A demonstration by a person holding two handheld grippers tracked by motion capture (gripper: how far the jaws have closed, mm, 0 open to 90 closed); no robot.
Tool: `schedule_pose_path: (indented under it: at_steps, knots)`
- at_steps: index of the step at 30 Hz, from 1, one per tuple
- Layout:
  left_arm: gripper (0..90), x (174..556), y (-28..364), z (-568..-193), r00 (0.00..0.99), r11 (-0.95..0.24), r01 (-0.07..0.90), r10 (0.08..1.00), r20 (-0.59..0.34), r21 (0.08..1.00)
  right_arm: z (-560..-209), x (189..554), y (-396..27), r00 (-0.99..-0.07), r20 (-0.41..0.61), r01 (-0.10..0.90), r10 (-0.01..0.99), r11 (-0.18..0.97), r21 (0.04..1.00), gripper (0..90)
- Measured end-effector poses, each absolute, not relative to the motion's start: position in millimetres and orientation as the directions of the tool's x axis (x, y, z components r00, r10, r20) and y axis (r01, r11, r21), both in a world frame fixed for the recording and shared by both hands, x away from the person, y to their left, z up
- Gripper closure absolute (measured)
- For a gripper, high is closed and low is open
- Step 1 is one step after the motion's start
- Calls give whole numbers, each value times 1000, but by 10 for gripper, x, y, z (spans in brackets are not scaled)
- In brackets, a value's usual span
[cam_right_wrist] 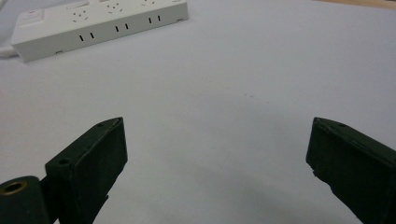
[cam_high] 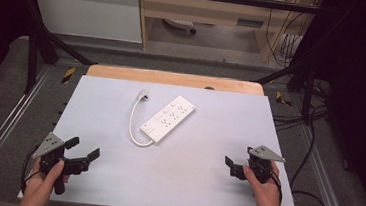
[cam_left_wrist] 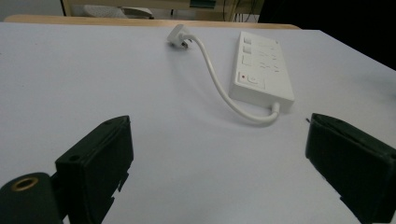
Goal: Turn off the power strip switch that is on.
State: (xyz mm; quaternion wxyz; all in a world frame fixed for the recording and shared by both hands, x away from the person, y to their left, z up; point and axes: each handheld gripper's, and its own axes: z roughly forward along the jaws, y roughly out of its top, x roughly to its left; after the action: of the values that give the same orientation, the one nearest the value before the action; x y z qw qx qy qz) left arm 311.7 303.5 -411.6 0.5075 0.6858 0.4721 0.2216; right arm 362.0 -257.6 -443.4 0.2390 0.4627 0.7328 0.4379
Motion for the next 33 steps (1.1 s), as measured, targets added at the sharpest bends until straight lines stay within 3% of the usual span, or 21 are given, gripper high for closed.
schedule_pose_path:
  at_steps: [24,33]
  knots:
    - [78,3104,3026,-4071,507,-71,423,845,-172,903,-4426,3605,-2539,-467,40,465,883,207,861,47]
    - [84,3104,3014,-3938,526,-38,427,823,-214,904,-4419,3588,-2527,-470,41,461,882,206,863,45]
